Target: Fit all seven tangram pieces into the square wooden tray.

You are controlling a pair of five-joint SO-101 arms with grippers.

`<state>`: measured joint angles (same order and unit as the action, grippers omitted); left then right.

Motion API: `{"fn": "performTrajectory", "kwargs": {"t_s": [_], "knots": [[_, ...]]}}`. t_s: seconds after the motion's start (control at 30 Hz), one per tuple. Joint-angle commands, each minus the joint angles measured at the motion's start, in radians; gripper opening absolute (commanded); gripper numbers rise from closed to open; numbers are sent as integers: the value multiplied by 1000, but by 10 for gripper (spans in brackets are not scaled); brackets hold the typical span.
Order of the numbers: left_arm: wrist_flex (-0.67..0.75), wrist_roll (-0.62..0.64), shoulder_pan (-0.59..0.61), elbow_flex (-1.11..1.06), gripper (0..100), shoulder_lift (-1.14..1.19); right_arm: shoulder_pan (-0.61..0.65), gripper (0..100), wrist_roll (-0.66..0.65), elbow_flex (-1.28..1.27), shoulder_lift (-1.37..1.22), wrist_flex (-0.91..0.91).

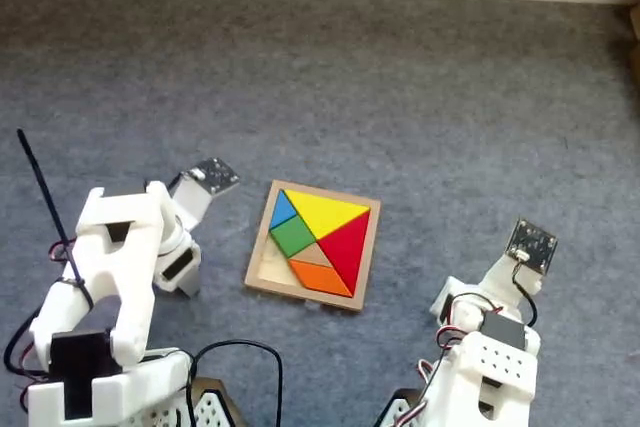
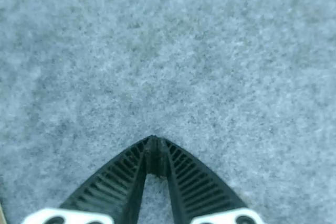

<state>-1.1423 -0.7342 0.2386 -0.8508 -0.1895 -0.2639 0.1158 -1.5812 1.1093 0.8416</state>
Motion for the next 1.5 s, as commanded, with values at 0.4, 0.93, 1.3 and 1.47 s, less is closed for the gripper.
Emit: {"fn": "performTrajectory", "kwargs": {"t_s": [0.4, 0.93, 1.3, 1.47], "knots": [[-270, 167, -134, 320, 105, -1, -28, 6, -12, -2, -2, -4], [-149, 175, 22, 278, 217, 39, -28, 6, -12, -2, -2, -2], [-87, 163, -8, 312, 178, 298, -28, 6, -12, -2, -2, -2], [-135, 166, -81, 326, 159, 329, -28, 6, -12, -2, -2, -2]]}}
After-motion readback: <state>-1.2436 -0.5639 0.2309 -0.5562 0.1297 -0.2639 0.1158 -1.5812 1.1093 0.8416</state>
